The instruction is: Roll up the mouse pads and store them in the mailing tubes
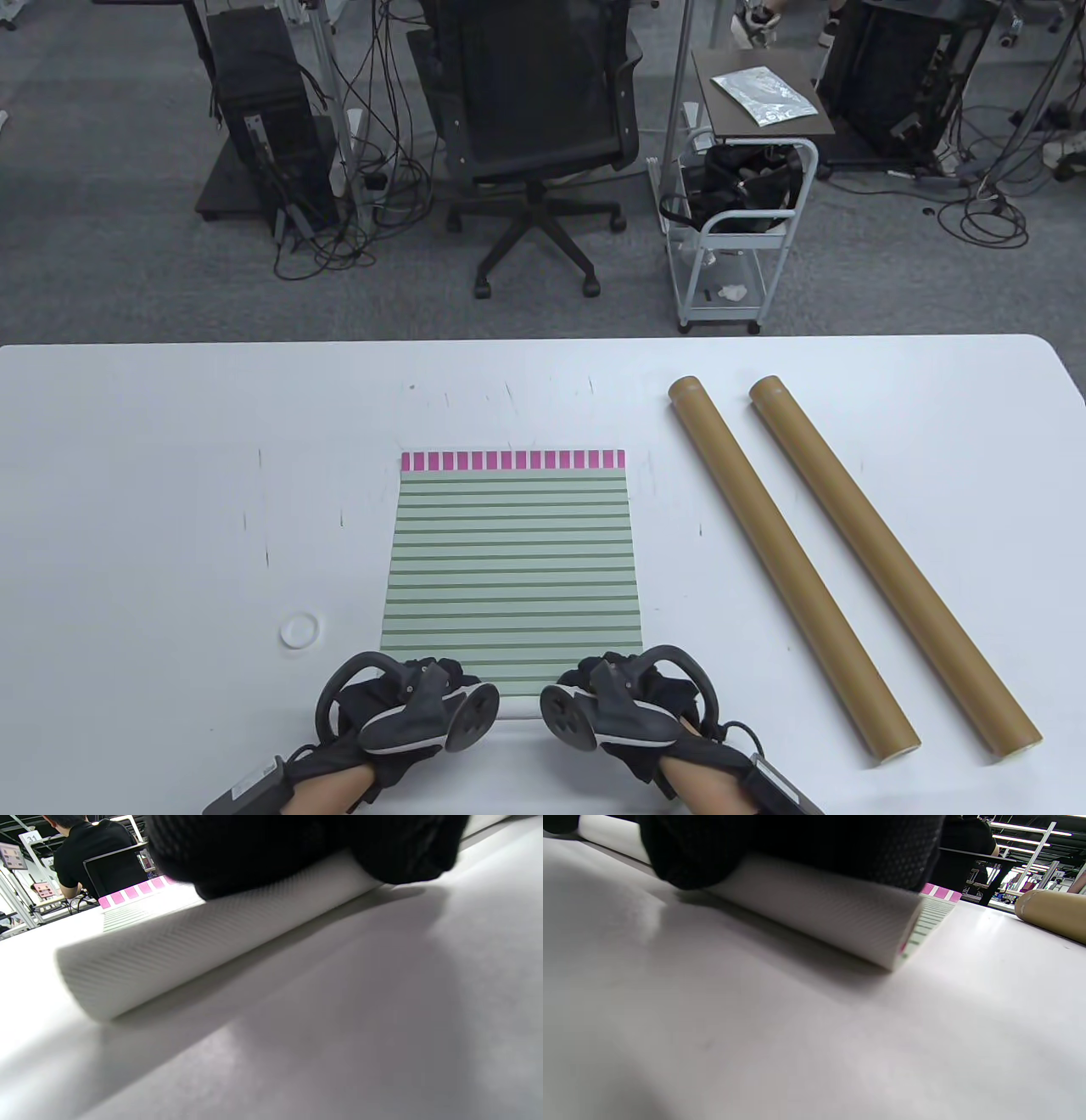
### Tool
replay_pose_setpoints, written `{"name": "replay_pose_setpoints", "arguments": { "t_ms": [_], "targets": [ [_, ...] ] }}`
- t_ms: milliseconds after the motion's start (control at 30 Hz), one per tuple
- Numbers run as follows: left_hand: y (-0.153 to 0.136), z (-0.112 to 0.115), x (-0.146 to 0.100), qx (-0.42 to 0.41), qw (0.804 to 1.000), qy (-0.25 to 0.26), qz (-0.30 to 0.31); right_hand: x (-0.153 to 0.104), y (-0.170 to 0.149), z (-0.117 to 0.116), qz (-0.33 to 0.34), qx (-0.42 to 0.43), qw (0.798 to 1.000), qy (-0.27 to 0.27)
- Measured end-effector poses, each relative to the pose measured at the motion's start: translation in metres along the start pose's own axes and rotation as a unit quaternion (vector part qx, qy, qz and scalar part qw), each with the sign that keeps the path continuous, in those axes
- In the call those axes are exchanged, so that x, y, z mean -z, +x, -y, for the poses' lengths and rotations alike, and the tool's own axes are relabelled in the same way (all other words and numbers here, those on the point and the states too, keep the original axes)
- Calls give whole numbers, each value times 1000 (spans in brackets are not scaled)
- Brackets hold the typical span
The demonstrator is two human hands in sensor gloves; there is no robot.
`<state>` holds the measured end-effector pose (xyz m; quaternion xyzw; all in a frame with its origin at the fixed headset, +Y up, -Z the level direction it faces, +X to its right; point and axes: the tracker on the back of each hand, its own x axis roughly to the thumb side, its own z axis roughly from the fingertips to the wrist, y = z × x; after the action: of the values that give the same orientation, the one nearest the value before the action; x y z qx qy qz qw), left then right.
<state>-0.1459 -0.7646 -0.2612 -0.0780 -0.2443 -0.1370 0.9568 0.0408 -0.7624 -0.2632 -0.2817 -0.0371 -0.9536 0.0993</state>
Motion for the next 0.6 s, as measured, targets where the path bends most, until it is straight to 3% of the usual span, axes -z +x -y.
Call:
{"name": "replay_pose_setpoints", "arguments": {
  "t_ms": [133,300,367,600],
  "targets": [
    [-5,1,-4,-30,999,1,15,-1,1,3,10,13,1000,6],
    [-14,3,-3,-55,998,35,-16,0,-4,1,-13,32,999,1],
    [-19,4,0,-88,996,18,-30,-1,-4,0,-27,26,999,-6],
    [-15,6,-2,-51,997,30,-44,2,-2,-8,-63,9,998,17]
  ]
}}
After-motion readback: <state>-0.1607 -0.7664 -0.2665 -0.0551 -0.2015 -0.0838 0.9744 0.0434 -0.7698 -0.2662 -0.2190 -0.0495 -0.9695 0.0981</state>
